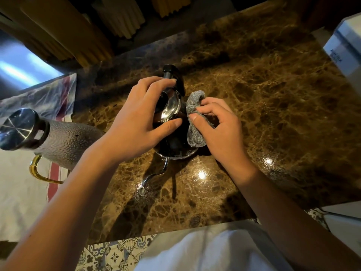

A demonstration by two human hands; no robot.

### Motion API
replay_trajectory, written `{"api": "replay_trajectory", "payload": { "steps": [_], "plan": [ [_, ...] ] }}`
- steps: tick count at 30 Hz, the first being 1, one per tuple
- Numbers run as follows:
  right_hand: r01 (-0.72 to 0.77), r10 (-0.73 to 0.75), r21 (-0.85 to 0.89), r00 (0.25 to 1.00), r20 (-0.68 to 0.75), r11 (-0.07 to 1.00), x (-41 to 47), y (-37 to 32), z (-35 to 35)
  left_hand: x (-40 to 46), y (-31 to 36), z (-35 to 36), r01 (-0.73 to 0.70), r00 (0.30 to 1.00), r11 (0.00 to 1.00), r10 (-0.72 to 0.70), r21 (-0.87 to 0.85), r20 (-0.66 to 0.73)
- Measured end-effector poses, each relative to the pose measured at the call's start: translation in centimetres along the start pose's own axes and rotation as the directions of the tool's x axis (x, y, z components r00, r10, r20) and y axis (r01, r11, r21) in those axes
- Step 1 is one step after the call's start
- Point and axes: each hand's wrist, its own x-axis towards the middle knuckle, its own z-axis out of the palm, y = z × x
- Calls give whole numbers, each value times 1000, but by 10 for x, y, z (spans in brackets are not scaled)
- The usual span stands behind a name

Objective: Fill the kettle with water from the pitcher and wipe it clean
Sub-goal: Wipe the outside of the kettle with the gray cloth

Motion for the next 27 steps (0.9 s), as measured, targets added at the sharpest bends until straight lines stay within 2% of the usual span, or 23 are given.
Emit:
{"api": "replay_trajectory", "payload": {
  "steps": [4,8,13,16,22,27],
  "plan": [
    [-27,26,9,999,47,1000,-3,-1,-2,0,0,1,0,1000,1000,0,-15,-8],
    [-32,36,-63,998,58,997,-10,9,-2,-1,0,2,-1,1000,1000,1,-19,-25],
    [-155,162,-134,986,36,979,-17,27,-11,-1,-1,4,1,999,1000,-2,-18,-33],
    [-156,160,-97,986,43,983,-26,22,-15,0,-2,3,-4,1000,1000,4,9,-31],
    [-29,29,-18,999,-20,999,-9,-4,-2,0,-2,4,-9,999,1000,9,-8,-37],
    [-97,96,85,995,16,992,24,-8,8,-1,-2,4,-9,999,1000,8,-28,-45]
  ]
}}
